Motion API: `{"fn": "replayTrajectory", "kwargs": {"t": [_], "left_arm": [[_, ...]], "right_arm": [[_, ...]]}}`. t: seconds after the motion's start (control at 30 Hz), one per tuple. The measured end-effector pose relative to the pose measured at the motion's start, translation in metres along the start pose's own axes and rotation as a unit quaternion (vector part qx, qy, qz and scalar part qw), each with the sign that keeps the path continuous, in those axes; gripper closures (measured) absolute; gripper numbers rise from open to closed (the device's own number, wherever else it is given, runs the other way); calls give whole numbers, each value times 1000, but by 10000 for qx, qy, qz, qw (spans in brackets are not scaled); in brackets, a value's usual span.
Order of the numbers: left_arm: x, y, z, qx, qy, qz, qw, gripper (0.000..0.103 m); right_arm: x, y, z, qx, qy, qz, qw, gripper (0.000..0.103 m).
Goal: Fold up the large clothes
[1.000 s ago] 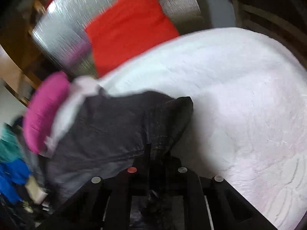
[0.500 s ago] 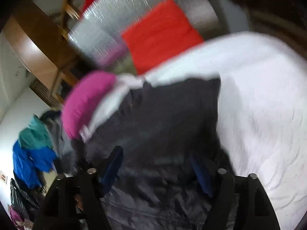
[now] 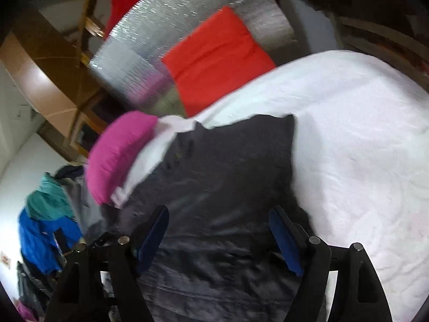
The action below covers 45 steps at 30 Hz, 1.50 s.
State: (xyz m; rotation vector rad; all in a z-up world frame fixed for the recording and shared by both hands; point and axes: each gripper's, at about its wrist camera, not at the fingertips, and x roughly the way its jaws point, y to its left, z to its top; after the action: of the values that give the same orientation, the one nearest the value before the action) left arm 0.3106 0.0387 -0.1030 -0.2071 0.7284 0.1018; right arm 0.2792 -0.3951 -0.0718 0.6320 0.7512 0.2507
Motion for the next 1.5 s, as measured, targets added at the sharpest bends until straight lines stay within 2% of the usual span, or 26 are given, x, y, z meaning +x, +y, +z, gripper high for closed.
{"fn": "replayTrajectory", "kwargs": {"t": [0.07,0.13,0.17,0.2,0.23,0.33,0.47,0.57,0.63,0.67,0.73,0.83,0.9,1.0,1.07,1.17,1.3,1.4,1.5], "left_arm": [[5,-15,1,179,39,-176,9997,51],[20,-30,-5,337,223,-278,9988,51],[33,-36,-10,438,457,-243,9977,51],[45,-40,-15,513,724,-202,9959,51],[70,-42,-26,573,1254,-61,9904,51],[72,-43,-33,762,1064,28,9914,48],[73,-36,-35,694,1020,-70,9923,45],[72,-34,-40,720,893,-71,9934,44],[72,-32,-42,714,840,-79,9939,44],[72,-31,-42,694,831,-97,9941,44],[70,-37,-42,671,811,-123,9944,43],[69,-35,-42,623,778,-153,9949,40],[68,-34,-41,578,773,-172,9952,39],[61,-30,-39,516,816,-217,9951,37],[51,-22,-35,371,954,-312,9943,36],[10,10,-23,-61,702,-781,9945,33],[-37,78,-3,-505,144,-888,9947,24],[-49,162,10,-1230,-137,-673,9900,18],[-30,256,18,-2111,-91,-219,9772,18]], "right_arm": [[22,-4,-5,124,161,106,9997,22],[51,-23,-13,279,478,-221,9982,21],[64,-34,-20,449,625,-360,9964,21],[64,-40,-23,475,542,-360,9967,21],[60,-39,-24,376,391,-356,9979,21],[49,-27,-17,249,427,-424,9979,21],[34,-17,12,168,71,-223,9996,21],[44,-28,38,380,-51,-270,9989,21],[65,-38,50,651,-110,-351,9972,20],[77,-49,53,841,-38,-415,9956,19],[105,-74,48,1309,450,-479,9892,17],[96,-56,46,903,175,-701,9933,17],[79,-24,38,220,40,-991,9948,17],[52,22,7,-535,-86,-746,9957,17],[41,50,-26,-924,-133,-570,9940,16],[41,82,-79,-1529,10,-535,9868,13],[68,105,-130,-2222,354,-747,9715,13],[84,100,-149,-2410,585,-879,9648,13],[97,93,-155,-2363,660,-942,9649,12]]}}
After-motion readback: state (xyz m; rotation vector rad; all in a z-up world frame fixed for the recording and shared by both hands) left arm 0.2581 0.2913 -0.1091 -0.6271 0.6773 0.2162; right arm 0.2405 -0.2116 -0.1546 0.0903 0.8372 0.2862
